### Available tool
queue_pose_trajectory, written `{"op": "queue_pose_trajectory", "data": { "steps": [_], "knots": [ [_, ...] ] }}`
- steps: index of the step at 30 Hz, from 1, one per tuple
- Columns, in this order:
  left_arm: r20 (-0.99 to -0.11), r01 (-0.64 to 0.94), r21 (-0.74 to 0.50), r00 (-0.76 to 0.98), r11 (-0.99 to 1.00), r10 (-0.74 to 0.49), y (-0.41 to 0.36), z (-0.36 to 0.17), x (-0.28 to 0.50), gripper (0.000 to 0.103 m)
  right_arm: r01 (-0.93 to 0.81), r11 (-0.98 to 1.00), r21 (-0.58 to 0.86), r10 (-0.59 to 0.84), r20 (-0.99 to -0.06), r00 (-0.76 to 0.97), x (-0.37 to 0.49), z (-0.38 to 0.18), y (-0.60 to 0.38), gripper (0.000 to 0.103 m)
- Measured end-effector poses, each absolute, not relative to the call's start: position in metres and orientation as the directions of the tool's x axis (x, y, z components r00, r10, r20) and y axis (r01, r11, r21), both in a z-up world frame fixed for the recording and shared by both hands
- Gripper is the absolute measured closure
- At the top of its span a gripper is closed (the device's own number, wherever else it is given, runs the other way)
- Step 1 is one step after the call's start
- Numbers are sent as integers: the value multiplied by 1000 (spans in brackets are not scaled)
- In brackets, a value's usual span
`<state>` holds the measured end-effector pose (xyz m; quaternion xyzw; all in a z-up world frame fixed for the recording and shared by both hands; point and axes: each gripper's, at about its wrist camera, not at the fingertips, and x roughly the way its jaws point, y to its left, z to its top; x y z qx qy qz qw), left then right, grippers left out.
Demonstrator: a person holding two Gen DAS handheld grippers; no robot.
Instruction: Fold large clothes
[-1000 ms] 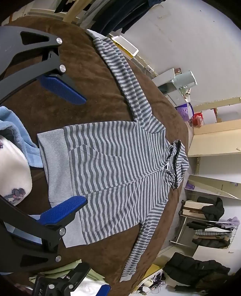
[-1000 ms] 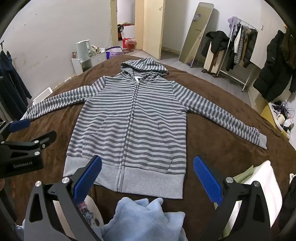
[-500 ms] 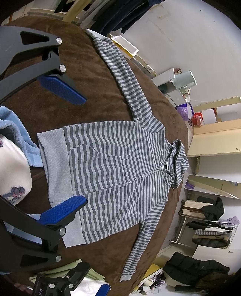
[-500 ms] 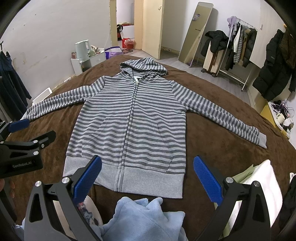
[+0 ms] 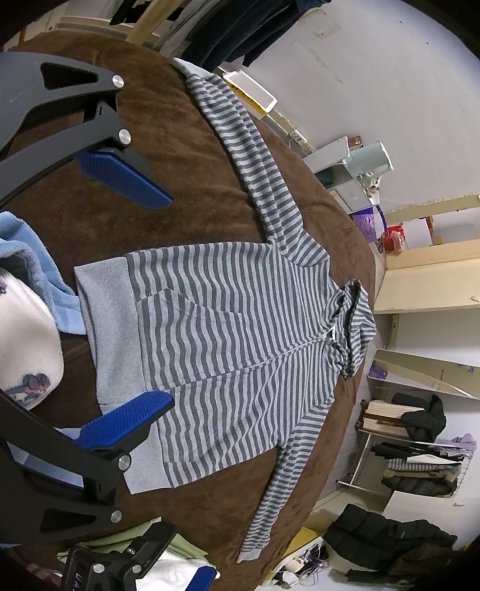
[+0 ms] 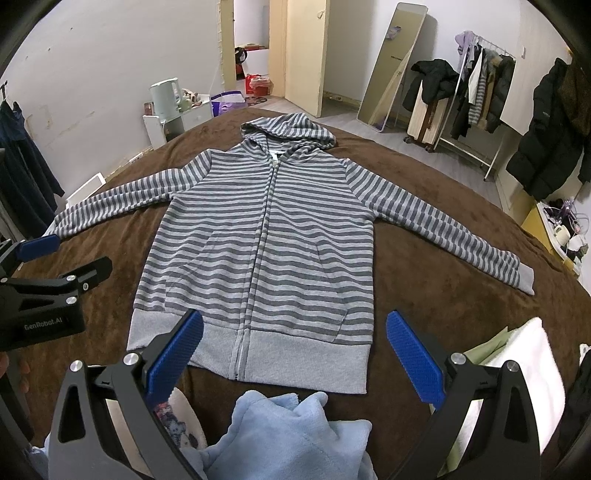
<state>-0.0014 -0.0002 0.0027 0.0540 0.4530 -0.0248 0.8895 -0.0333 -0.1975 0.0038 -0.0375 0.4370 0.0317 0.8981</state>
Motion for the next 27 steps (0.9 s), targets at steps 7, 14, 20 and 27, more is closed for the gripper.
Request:
{"op": "queue_pose_trajectory", "data": {
  "steps": [7, 14, 20, 27],
  "knots": [
    [-807, 93, 71, 591, 993, 2, 0, 4, -2, 6, -79, 996, -40, 17, -790, 613, -33, 1, -200, 6],
    [-807, 94, 71, 591, 993, 2, 0, 4, -2, 6, -82, 996, -41, 18, -791, 612, -32, 1, -199, 6],
    [-807, 94, 71, 590, 993, 2, 1, 3, -2, 6, -82, 996, -41, 17, -791, 612, -32, 1, -200, 6],
    [-811, 96, 74, 585, 993, 4, 0, 0, -2, 6, -81, 996, -39, 18, -794, 608, -32, -1, -199, 6]
  ]
}}
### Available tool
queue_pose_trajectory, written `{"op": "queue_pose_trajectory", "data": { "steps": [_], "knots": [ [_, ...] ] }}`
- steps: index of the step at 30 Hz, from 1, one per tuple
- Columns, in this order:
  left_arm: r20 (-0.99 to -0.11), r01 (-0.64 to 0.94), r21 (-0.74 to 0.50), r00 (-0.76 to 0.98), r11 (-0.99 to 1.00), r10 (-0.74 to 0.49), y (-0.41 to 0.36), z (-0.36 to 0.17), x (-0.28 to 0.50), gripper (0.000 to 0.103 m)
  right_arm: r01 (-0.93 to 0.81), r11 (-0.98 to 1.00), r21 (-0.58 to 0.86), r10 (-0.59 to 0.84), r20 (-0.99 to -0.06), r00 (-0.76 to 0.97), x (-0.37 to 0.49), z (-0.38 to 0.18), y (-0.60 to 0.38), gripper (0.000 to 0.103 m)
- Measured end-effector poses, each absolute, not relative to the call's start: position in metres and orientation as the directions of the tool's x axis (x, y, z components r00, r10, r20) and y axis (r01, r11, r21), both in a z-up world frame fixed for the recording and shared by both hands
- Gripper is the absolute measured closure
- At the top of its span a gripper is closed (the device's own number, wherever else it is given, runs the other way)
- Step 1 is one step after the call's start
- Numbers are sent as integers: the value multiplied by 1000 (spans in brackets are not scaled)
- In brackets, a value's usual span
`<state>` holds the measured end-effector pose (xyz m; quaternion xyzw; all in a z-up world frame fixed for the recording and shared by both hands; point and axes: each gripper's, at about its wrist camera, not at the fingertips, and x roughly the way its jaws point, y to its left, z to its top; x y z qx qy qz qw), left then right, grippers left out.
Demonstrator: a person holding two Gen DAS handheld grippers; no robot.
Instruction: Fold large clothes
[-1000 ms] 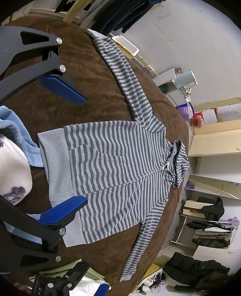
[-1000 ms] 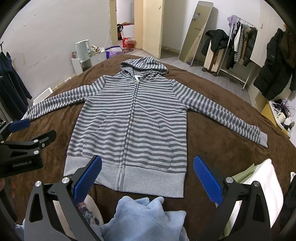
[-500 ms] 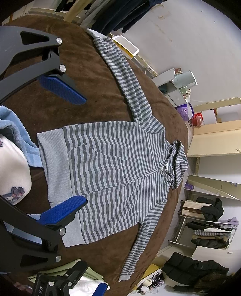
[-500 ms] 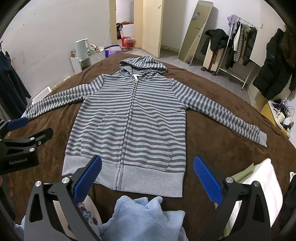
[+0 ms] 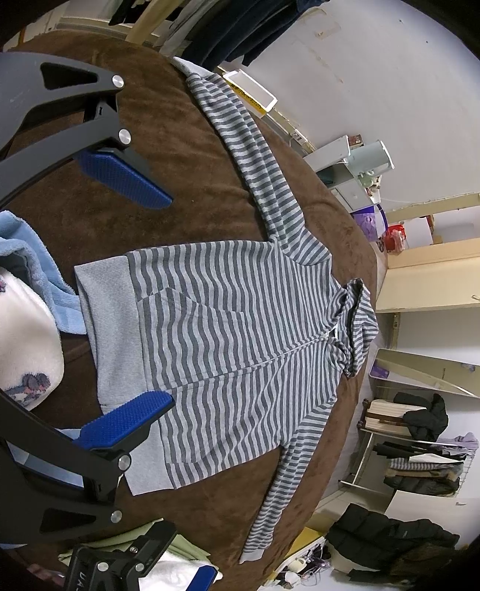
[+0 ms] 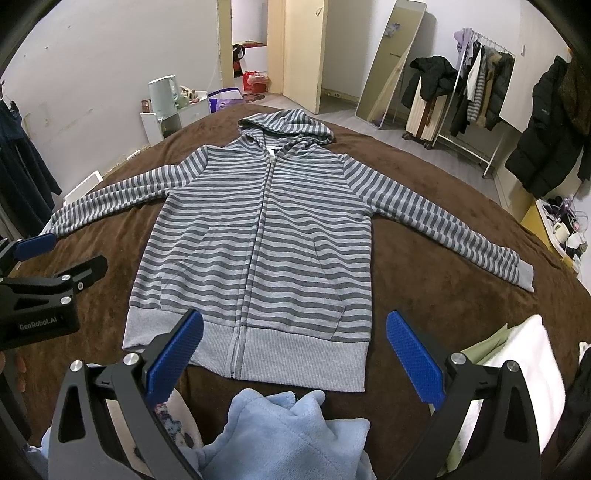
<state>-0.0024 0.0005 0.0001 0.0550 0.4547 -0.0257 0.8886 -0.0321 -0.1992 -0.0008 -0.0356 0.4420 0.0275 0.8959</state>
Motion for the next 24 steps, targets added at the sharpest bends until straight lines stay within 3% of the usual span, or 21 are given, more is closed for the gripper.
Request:
{"op": "queue_pose_trajectory", "data": {
  "steps": [24],
  "knots": [
    [-826, 96, 86, 564, 992, 17, -5, -12, 7, 6, -70, 997, -17, 27, -812, 583, -21, -14, -207, 6]
  ]
}}
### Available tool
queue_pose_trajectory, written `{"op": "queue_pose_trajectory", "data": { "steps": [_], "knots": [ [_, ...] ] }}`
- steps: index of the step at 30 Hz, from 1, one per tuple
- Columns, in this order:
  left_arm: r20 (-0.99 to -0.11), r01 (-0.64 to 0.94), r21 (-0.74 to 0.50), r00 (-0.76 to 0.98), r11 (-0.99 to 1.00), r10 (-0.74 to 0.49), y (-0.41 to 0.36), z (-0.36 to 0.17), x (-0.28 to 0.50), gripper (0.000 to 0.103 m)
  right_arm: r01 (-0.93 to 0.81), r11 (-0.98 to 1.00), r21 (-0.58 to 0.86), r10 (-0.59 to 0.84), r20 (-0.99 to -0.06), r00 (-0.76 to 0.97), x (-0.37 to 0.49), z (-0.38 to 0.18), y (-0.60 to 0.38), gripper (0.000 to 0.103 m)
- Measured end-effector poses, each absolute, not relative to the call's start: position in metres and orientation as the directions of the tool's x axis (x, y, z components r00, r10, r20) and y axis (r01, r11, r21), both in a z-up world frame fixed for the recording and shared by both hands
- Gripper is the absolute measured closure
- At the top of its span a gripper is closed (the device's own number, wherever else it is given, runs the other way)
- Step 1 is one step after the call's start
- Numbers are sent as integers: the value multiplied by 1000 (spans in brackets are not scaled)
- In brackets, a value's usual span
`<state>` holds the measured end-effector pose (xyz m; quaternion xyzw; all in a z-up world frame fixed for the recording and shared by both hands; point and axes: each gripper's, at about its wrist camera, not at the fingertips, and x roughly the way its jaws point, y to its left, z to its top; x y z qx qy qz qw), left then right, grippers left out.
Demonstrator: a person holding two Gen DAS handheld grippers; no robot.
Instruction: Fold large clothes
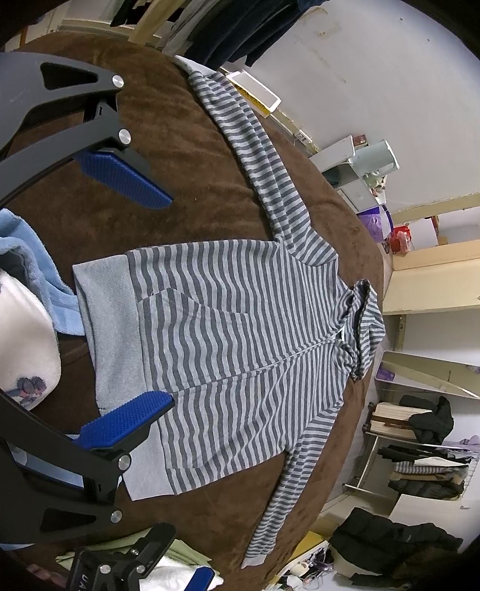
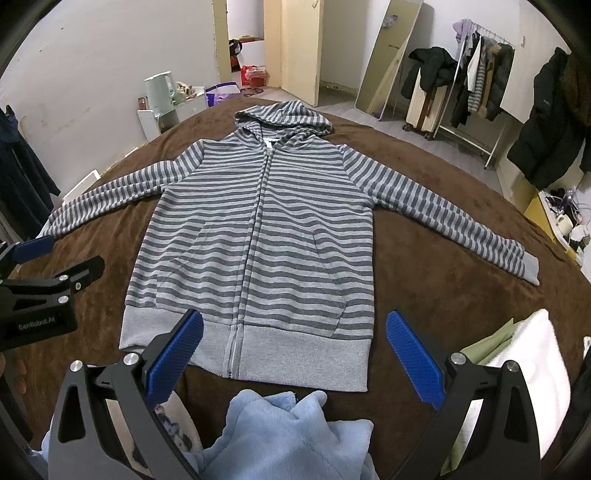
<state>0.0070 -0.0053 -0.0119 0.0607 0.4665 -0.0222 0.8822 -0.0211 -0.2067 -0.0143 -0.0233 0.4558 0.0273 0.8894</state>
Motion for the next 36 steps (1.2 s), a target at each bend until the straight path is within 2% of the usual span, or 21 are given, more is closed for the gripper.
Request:
{"op": "queue_pose_trajectory", "data": {
  "steps": [10, 19, 27, 36],
  "knots": [
    [-839, 108, 93, 544, 990, 20, -13, -8, 32, 6, -65, 998, -6, 32, -821, 569, 0, -11, -212, 6],
    [-848, 124, 78, 530, 989, 0, -18, -1, 85, 6, -91, 995, 38, 84, -805, 588, 57, 7, -219, 6],
    [-858, 156, 34, 511, 987, -51, -20, -25, 180, 6, -127, 991, 32, 102, -796, 596, 158, -7, -234, 6],
    [-867, 109, 41, 499, 993, -19, -6, -80, 320, 6, -136, 990, 48, 120, -795, 594, 294, -48, -253, 6]
  ]
}}
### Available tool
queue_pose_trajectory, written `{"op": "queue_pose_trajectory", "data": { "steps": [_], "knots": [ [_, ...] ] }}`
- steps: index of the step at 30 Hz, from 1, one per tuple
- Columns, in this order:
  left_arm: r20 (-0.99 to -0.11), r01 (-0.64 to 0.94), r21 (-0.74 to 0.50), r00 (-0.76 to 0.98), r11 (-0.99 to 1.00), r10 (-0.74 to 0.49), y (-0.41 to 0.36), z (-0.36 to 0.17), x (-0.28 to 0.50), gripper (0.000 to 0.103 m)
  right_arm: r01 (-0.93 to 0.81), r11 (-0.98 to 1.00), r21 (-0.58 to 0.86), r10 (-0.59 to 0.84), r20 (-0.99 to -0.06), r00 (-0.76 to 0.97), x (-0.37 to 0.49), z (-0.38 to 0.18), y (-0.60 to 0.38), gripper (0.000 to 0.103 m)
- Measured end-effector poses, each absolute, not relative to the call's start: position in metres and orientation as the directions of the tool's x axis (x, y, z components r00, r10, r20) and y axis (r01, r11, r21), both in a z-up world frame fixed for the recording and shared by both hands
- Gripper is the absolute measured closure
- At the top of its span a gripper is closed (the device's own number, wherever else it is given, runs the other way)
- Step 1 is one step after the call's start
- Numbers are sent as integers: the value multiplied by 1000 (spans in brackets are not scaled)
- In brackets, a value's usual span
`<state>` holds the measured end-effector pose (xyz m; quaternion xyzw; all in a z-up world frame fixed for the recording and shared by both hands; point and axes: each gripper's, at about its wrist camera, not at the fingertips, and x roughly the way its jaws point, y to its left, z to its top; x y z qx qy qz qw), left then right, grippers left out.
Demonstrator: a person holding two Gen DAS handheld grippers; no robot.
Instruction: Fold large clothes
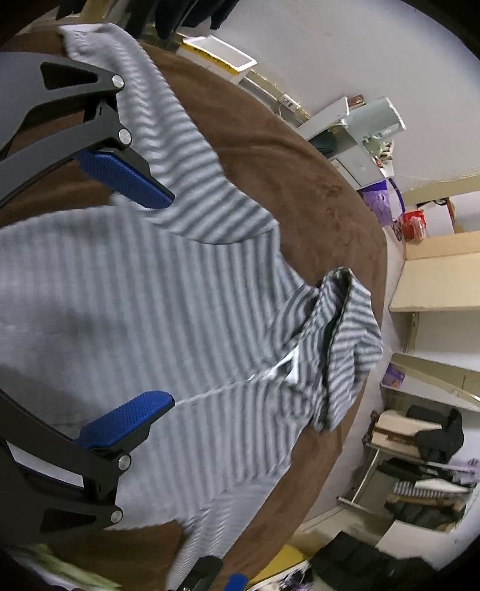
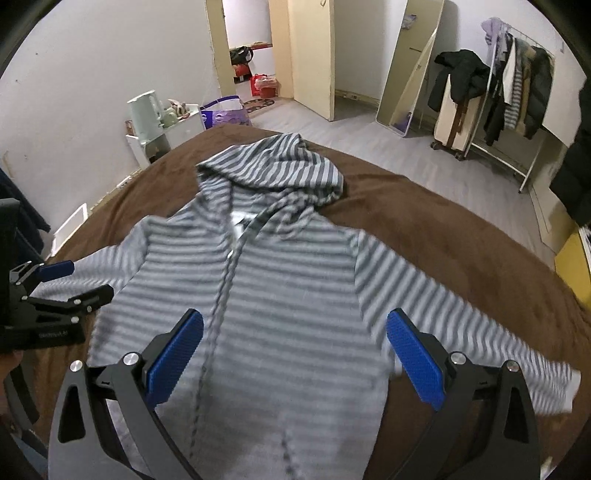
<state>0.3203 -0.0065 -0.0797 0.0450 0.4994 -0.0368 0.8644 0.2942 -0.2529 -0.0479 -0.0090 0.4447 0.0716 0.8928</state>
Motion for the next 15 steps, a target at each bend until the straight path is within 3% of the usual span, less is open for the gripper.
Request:
{"op": "queue_pose_trajectory", "data": {
  "steps": [8, 15],
  "knots": [
    [-879, 109, 97, 476, 989, 34, -8, -121, 439, 6, -132, 986, 105, 162, -801, 576, 406, -99, -264, 6],
    [-889, 160, 63, 458, 985, -18, -13, -132, 511, 6, -111, 974, 197, 225, -806, 547, 482, -120, -278, 6]
  ]
}}
